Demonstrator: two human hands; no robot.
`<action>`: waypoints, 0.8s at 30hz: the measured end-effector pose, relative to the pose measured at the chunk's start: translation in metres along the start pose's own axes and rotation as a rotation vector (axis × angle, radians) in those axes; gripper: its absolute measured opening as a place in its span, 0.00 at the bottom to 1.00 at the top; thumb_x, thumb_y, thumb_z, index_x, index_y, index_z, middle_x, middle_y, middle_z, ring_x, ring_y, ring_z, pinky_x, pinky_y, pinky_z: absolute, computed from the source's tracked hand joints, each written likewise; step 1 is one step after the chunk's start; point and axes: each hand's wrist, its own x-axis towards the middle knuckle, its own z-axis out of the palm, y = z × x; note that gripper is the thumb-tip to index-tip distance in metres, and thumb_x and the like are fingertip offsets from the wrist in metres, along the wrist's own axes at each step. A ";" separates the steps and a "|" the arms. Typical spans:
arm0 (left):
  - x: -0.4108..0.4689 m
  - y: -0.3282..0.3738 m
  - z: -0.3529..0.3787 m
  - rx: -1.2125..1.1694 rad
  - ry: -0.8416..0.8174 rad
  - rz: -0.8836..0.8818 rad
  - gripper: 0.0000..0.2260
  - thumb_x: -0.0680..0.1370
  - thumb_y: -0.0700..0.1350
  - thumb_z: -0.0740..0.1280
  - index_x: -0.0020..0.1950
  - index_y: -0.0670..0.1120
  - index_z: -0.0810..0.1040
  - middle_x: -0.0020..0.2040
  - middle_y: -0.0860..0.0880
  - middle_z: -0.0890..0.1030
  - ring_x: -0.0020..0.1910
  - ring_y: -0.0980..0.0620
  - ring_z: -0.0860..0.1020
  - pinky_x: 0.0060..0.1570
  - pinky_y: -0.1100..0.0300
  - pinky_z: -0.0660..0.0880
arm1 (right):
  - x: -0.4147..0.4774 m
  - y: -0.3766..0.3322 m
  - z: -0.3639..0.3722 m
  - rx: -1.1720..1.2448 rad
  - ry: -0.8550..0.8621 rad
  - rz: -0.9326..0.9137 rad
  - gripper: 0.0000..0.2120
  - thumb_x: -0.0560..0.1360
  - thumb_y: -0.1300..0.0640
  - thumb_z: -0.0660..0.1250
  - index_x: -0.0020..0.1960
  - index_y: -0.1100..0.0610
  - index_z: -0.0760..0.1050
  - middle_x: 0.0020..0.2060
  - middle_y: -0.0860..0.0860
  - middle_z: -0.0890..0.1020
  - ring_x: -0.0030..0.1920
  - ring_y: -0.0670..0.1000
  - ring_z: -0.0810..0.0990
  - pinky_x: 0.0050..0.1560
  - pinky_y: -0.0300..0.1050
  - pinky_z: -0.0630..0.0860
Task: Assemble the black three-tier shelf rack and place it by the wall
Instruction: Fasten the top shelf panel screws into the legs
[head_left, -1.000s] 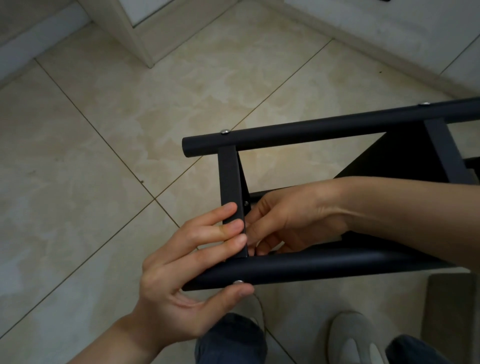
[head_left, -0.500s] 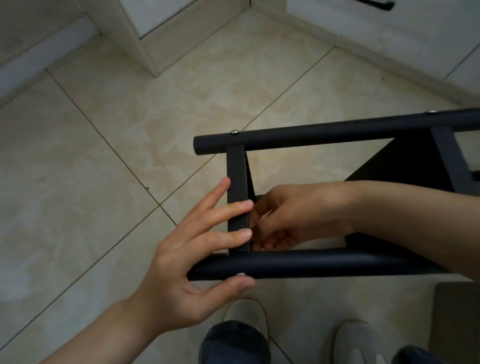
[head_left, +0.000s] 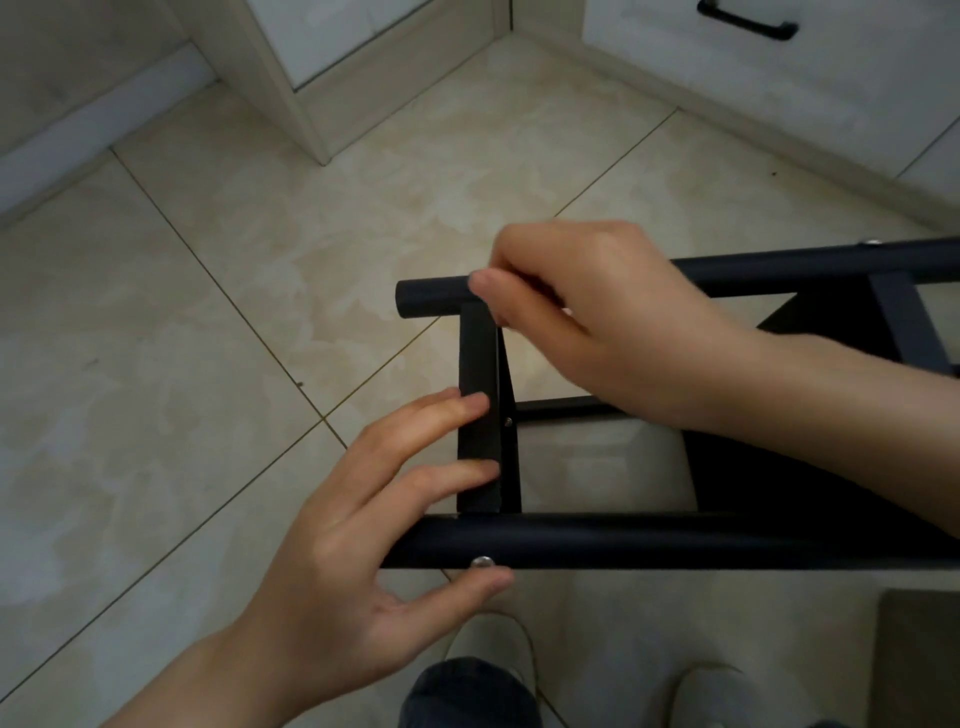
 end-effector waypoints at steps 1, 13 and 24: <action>0.001 0.003 -0.003 0.034 0.001 -0.026 0.21 0.74 0.55 0.73 0.61 0.46 0.77 0.69 0.47 0.75 0.72 0.52 0.72 0.69 0.60 0.69 | 0.006 0.000 0.005 -0.054 0.019 -0.044 0.15 0.84 0.51 0.56 0.43 0.57 0.73 0.40 0.48 0.76 0.41 0.50 0.72 0.45 0.45 0.70; 0.037 0.011 -0.029 0.312 -0.537 -0.387 0.23 0.64 0.80 0.49 0.46 0.65 0.60 0.36 0.55 0.78 0.39 0.56 0.75 0.32 0.59 0.71 | 0.051 0.005 0.027 -0.256 -0.087 0.067 0.16 0.85 0.48 0.48 0.43 0.54 0.62 0.31 0.50 0.69 0.31 0.55 0.68 0.37 0.51 0.63; 0.033 -0.011 -0.025 0.216 -0.509 -0.237 0.25 0.66 0.84 0.48 0.51 0.70 0.64 0.31 0.58 0.76 0.43 0.60 0.74 0.35 0.71 0.65 | 0.049 0.008 0.015 -0.100 -0.115 0.116 0.18 0.85 0.49 0.51 0.41 0.56 0.70 0.32 0.49 0.73 0.39 0.57 0.72 0.45 0.54 0.69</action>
